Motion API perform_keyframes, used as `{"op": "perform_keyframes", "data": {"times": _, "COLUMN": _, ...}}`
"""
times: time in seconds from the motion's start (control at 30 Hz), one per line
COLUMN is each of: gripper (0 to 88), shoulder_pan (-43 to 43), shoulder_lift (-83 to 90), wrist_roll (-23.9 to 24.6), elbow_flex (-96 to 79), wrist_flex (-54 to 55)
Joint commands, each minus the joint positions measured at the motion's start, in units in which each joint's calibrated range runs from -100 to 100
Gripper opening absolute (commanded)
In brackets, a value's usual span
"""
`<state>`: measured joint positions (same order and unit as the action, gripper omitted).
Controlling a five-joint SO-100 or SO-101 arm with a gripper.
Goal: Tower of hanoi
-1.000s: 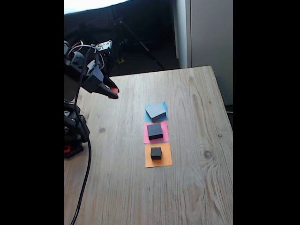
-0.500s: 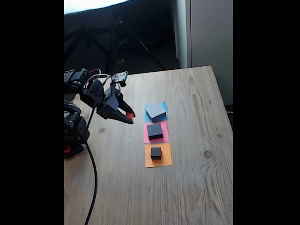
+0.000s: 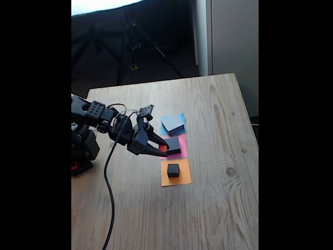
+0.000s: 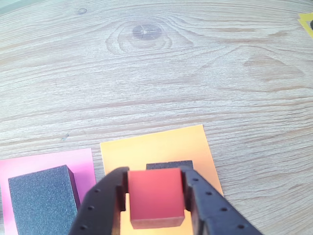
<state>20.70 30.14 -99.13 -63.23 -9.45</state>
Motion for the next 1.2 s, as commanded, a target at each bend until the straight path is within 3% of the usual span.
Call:
{"op": "perform_keyframes", "data": {"times": 0.0, "gripper": 0.4, "shoulder_pan": -0.4, "shoulder_lift": -3.6, "wrist_roll": -0.9, "elbow_flex": -2.0, "wrist_flex": 12.6}}
{"op": "perform_keyframes", "data": {"times": 0.4, "gripper": 0.4, "shoulder_pan": 1.1, "shoulder_lift": -16.6, "wrist_roll": -0.9, "elbow_flex": -4.0, "wrist_flex": 30.9}}
{"op": "perform_keyframes", "data": {"times": 1.17, "gripper": 0.4, "shoulder_pan": 2.4, "shoulder_lift": -24.2, "wrist_roll": -0.9, "elbow_flex": -6.1, "wrist_flex": 40.6}}
